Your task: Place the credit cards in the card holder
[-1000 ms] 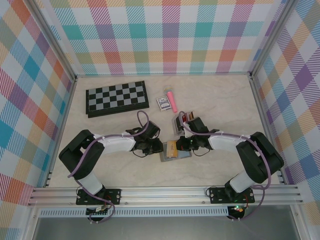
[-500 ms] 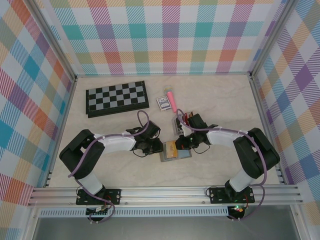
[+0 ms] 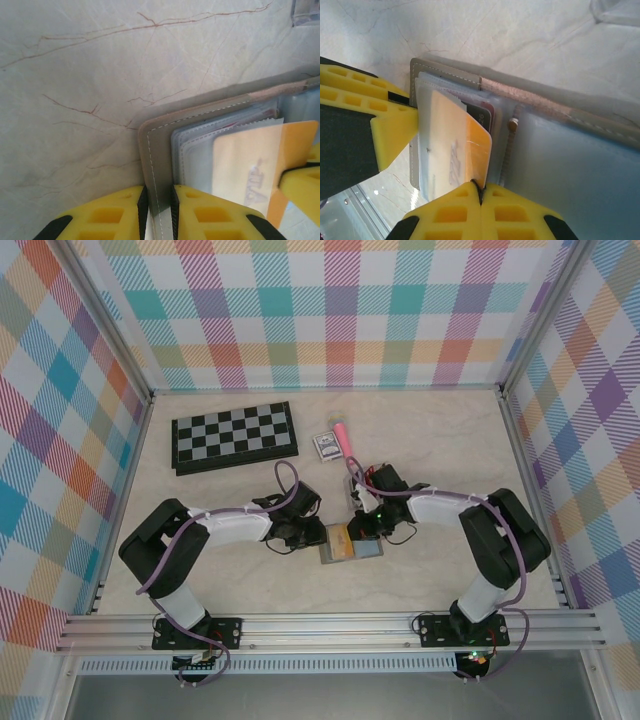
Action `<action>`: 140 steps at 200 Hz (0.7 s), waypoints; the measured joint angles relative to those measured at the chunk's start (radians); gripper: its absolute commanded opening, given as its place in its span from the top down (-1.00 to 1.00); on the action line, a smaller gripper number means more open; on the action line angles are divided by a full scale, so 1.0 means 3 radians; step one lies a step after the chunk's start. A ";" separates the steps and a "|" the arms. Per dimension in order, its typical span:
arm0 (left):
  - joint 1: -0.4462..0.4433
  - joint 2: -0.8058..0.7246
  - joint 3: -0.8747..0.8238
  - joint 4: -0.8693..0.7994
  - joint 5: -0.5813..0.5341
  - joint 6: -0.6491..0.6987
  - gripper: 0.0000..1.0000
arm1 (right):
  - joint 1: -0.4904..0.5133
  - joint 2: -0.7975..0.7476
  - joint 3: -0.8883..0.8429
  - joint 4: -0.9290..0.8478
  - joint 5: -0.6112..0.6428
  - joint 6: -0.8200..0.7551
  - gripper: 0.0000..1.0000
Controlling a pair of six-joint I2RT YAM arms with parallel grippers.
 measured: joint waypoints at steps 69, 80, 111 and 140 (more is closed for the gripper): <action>0.0000 -0.0006 0.0000 0.0001 0.0000 -0.0003 0.49 | 0.0093 0.0070 0.0053 0.0062 0.0043 0.0380 0.86; 0.0000 -0.0008 0.0000 0.0003 0.0000 -0.0013 0.48 | 0.0103 0.0058 0.0043 0.0102 0.0076 0.0474 0.89; 0.0000 -0.0027 -0.0022 0.0033 0.0006 -0.0025 0.49 | 0.0111 -0.0090 -0.0093 0.0229 0.0183 0.0741 0.92; 0.0000 -0.0050 -0.0075 0.0113 0.0015 -0.0072 0.49 | 0.0127 -0.0148 -0.0182 0.0392 0.0210 0.0932 0.89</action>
